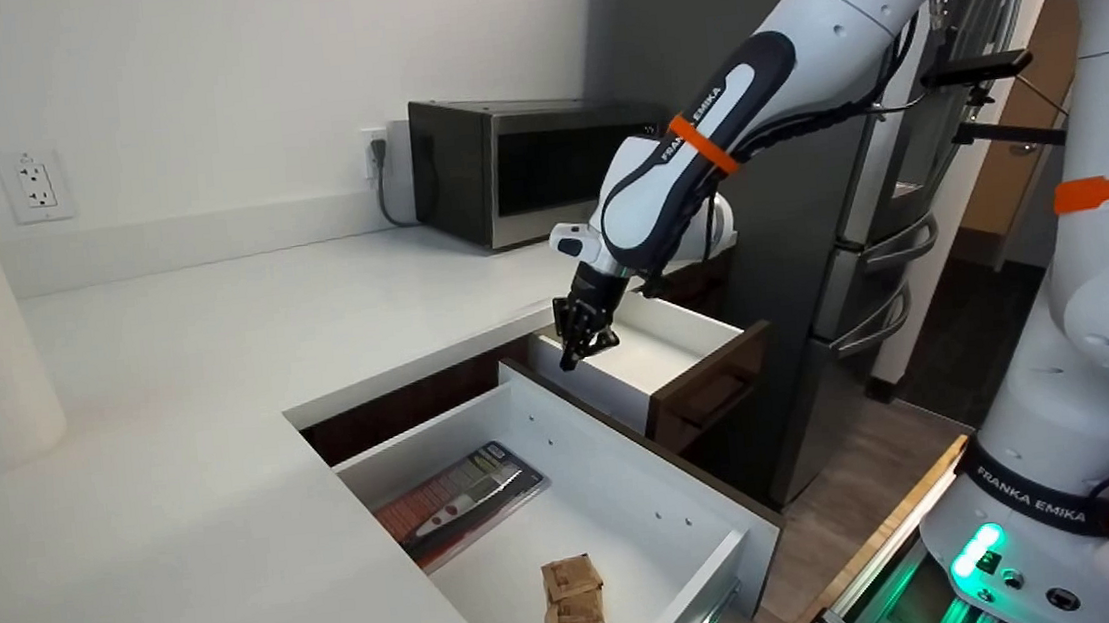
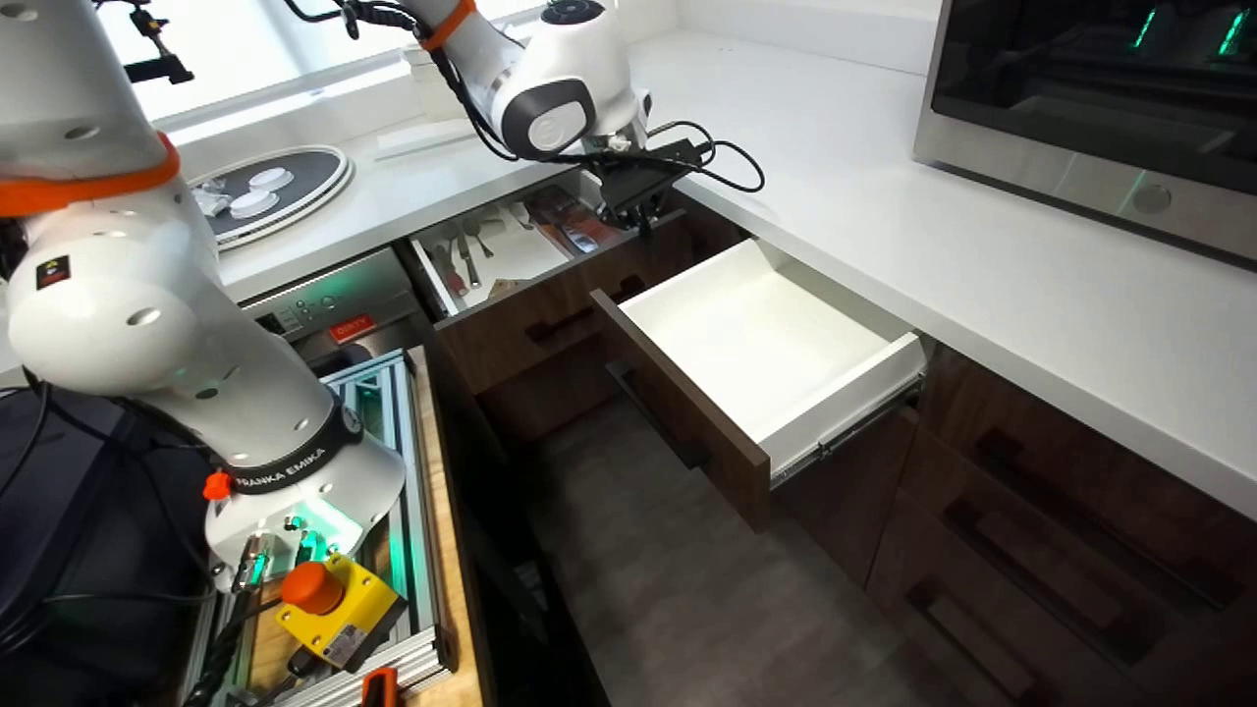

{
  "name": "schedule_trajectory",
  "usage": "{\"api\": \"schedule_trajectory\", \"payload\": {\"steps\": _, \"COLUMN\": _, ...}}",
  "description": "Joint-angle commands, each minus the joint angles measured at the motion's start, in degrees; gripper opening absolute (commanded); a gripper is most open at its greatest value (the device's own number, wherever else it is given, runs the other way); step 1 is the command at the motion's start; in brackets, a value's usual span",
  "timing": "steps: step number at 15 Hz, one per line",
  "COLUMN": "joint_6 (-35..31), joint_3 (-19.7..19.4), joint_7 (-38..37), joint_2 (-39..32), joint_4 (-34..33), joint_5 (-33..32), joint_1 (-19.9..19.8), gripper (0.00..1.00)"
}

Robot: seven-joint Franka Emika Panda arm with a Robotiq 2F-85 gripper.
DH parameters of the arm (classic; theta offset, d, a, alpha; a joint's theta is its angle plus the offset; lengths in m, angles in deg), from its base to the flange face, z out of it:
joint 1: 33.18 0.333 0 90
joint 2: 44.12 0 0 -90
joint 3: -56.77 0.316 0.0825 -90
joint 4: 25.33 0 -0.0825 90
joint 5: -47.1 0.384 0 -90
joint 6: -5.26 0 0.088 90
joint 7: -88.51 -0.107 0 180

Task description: Close the left drawer

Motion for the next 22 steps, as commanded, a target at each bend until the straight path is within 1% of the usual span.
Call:
{"api": "schedule_trajectory", "payload": {"steps": 1, "joint_6": -2.1, "joint_3": 3.6, "joint_7": -0.9, "joint_2": -4.5, "joint_4": -2.6, "joint_5": -5.0, "joint_1": -3.2, "gripper": 0.0}}
{"api": "schedule_trajectory", "payload": {"steps": 2, "joint_6": -2.0, "joint_3": 4.0, "joint_7": -1.2, "joint_2": -5.1, "joint_4": -3.0, "joint_5": -6.4, "joint_1": -3.7, "gripper": 0.0}}
{"api": "schedule_trajectory", "payload": {"steps": 5, "joint_6": -0.7, "joint_3": 3.3, "joint_7": -3.1, "joint_2": -5.9, "joint_4": -3.4, "joint_5": -11.4, "joint_1": -3.9, "gripper": 0.0}}
{"api": "schedule_trajectory", "payload": {"steps": 8, "joint_6": -1.9, "joint_3": 5.5, "joint_7": -2.5, "joint_2": -7.3, "joint_4": -4.1, "joint_5": -12.4, "joint_1": -6.0, "gripper": 0.0}}
{"api": "schedule_trajectory", "payload": {"steps": 10, "joint_6": -4.1, "joint_3": 9.5, "joint_7": -0.8, "joint_2": -8.9, "joint_4": -5.2, "joint_5": -9.9, "joint_1": -8.9, "gripper": 0.0}}
{"api": "schedule_trajectory", "payload": {"steps": 15, "joint_6": -6.5, "joint_3": 16.9, "joint_7": -0.1, "joint_2": -12.6, "joint_4": -6.9, "joint_5": -9.5, "joint_1": -14.8, "gripper": 0.0}}
{"api": "schedule_trajectory", "payload": {"steps": 17, "joint_6": -8.5, "joint_3": 21.6, "joint_7": 1.1, "joint_2": -15.4, "joint_4": -8.1, "joint_5": -8.3, "joint_1": -18.7, "gripper": 0.0}}
{"api": "schedule_trajectory", "payload": {"steps": 19, "joint_6": -10.9, "joint_3": 26.5, "joint_7": 1.9, "joint_2": -19.1, "joint_4": -9.4, "joint_5": -9.0, "joint_1": -22.5, "gripper": 0.0}}
{"api": "schedule_trajectory", "payload": {"steps": 21, "joint_6": -12.2, "joint_3": 30.0, "joint_7": 1.5, "joint_2": -23.0, "joint_4": -10.9, "joint_5": -11.7, "joint_1": -25.2, "gripper": 0.0}}
{"api": "schedule_trajectory", "payload": {"steps": 22, "joint_6": -12.1, "joint_3": 31.0, "joint_7": 1.3, "joint_2": -24.4, "joint_4": -11.6, "joint_5": -13.2, "joint_1": -25.9, "gripper": 0.0}}
